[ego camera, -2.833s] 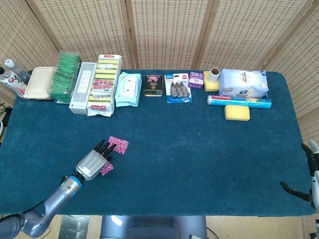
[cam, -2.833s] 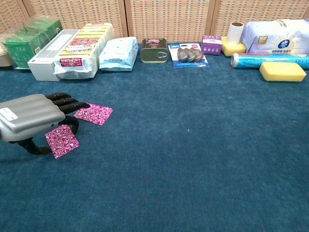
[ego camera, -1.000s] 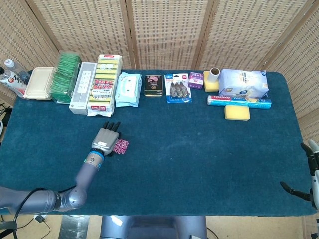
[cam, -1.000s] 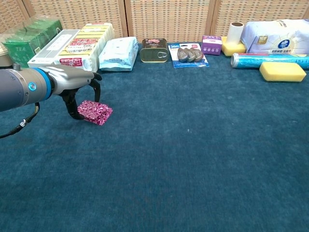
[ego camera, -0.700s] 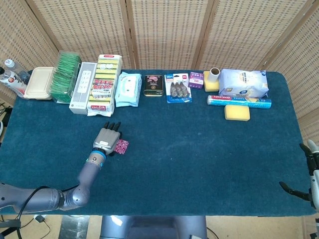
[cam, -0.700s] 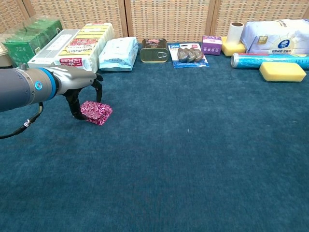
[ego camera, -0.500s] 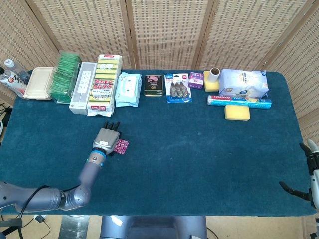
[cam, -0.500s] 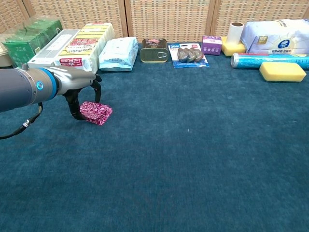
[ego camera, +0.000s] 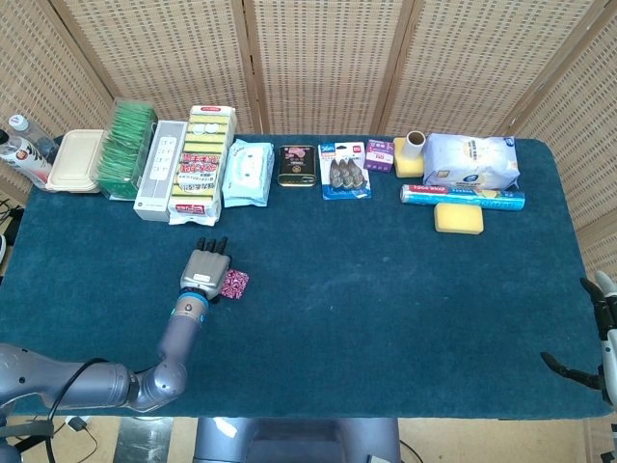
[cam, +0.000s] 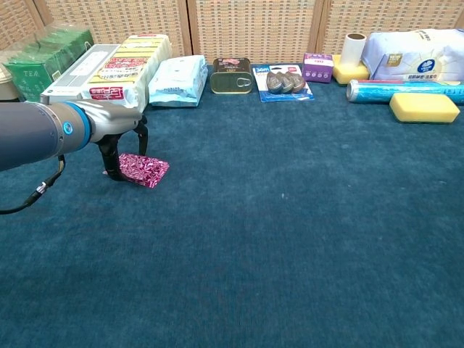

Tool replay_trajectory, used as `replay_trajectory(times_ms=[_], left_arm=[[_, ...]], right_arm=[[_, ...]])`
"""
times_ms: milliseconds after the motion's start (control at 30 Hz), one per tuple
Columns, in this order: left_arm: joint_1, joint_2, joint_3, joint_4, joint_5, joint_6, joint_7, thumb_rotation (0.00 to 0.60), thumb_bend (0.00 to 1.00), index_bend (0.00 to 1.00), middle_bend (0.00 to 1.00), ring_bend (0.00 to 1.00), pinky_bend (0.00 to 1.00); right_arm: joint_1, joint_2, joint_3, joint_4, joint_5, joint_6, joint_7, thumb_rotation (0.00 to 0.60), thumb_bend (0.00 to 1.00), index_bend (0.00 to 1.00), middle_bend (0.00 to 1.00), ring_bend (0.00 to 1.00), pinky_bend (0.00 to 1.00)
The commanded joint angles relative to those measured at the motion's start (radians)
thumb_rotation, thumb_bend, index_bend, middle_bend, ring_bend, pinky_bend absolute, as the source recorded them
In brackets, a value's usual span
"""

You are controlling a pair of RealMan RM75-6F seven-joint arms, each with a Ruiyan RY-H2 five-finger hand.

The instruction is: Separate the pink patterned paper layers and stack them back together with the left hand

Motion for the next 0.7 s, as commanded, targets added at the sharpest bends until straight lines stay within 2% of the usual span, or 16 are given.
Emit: replay_trajectory(times_ms=[33, 533, 700], left_arm=[[-0.004, -0.005, -0.002, 0.003, -0.007, 0.007, 0.007, 0.600, 0.25, 0.44, 0.00, 0.04, 0.03], [-0.011, -0.026, 0.005, 0.017, 0.003, 0.027, 0.024, 0.600, 0.25, 0.43, 0.00, 0.04, 0.03], [-0.010, -0.035, 0.006, 0.019, 0.007, 0.032, 0.029, 0.600, 0.24, 0.38, 0.00, 0.04, 0.03]], right_arm=[[0.000, 0.000, 0.000, 0.000, -0.001, 0.000, 0.000, 0.600, 0.01, 0.00, 0.00, 0.00, 0.00], [-0.001, 0.002, 0.001, 0.001, 0.001, 0.002, 0.007, 0.600, 0.01, 0.00, 0.00, 0.00, 0.00], [0.000, 0.004, 0.000, 0.000, 0.001, -0.001, 0.009, 0.600, 0.01, 0.00, 0.00, 0.00, 0.00]])
